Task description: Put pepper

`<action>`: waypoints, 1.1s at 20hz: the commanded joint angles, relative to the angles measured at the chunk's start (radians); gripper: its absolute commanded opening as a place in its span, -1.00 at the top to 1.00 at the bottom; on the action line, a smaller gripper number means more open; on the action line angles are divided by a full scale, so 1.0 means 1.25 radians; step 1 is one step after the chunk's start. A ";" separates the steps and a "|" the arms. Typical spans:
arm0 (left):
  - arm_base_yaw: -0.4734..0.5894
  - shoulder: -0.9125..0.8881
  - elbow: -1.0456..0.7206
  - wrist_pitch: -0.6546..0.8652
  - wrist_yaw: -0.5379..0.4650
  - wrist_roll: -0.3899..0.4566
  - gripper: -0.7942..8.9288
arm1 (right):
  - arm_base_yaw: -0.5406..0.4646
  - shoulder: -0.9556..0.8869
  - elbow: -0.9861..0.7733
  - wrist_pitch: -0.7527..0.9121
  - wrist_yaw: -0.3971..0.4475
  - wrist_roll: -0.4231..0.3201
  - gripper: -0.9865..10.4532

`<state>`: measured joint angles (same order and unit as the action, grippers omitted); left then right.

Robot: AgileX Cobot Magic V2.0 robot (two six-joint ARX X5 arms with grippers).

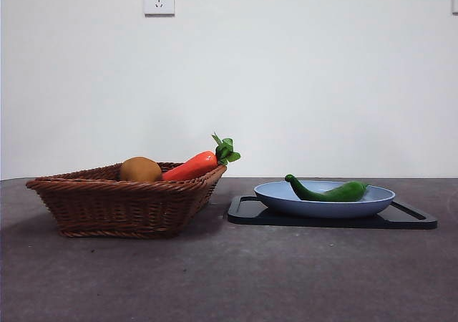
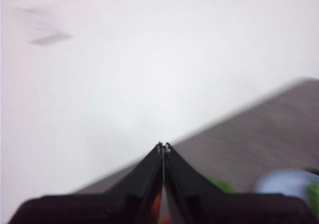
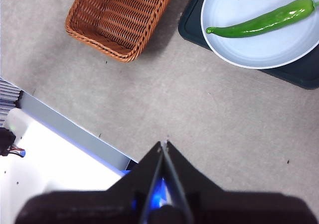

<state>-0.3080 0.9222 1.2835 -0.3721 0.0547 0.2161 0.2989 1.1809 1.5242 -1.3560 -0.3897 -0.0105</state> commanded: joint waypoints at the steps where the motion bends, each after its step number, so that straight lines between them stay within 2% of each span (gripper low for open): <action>1: 0.094 -0.069 -0.039 0.030 -0.002 -0.002 0.82 | 0.002 0.007 0.016 -0.005 0.000 0.007 0.81; 4: 0.194 -0.199 -0.196 0.168 -0.016 -0.003 0.82 | 0.002 0.007 0.016 -0.005 0.001 0.007 0.81; 7: 0.241 -0.320 -0.382 0.286 -0.084 -0.010 0.82 | 0.002 0.007 0.016 -0.005 0.000 0.007 0.81; 15: 0.258 -0.566 -0.765 0.309 -0.082 -0.112 0.82 | 0.002 0.007 0.016 -0.005 0.000 0.007 0.81; 22: 0.259 -0.695 -0.955 0.307 -0.083 -0.161 0.82 | 0.002 0.007 0.016 -0.005 0.000 0.007 0.81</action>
<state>0.0113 0.0589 0.0872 0.0013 -0.0460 0.0319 0.2989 1.1805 1.5242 -1.3560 -0.3897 -0.0105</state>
